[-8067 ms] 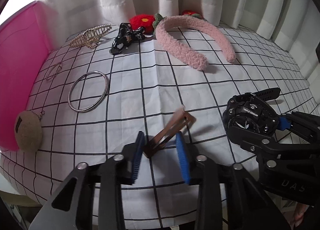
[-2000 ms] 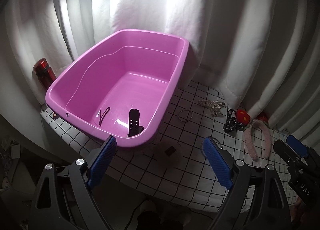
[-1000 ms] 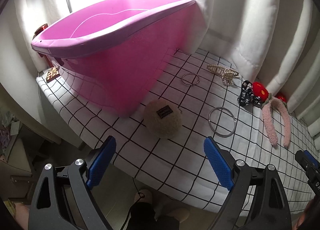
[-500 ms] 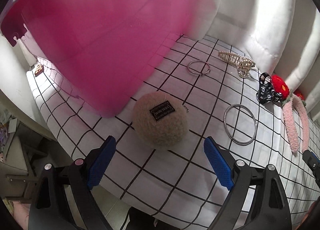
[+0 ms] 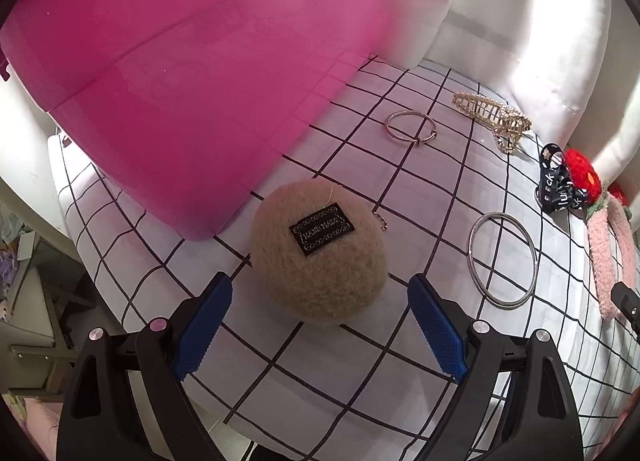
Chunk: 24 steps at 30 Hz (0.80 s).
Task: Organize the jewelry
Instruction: 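Grasp the beige fuzzy ball with the left tool while the right tool grasps the pink headband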
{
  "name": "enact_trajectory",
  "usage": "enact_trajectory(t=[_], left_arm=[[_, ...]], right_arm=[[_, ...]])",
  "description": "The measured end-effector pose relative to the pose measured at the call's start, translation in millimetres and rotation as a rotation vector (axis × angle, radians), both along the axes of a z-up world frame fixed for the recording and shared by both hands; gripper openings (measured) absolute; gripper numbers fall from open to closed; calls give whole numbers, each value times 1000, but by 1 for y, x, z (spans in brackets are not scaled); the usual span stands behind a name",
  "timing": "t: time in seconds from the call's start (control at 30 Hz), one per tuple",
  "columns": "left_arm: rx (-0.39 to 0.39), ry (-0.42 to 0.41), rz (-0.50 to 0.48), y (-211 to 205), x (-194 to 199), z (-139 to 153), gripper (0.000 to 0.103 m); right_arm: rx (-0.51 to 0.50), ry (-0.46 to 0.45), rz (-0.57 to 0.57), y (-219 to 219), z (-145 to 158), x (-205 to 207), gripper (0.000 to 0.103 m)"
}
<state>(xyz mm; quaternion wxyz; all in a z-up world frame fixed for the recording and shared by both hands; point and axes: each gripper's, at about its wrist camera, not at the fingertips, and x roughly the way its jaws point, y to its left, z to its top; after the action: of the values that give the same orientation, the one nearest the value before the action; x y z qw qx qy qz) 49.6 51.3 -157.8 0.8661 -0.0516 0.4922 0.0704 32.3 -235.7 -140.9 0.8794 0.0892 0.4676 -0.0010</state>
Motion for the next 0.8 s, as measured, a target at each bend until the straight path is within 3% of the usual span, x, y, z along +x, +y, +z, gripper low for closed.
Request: enact_trajectory(t=[0.8], left_arm=[[-4,6,22,-2,27,-16,88]], right_arm=[[-85,40,29,6,-26,59,62]])
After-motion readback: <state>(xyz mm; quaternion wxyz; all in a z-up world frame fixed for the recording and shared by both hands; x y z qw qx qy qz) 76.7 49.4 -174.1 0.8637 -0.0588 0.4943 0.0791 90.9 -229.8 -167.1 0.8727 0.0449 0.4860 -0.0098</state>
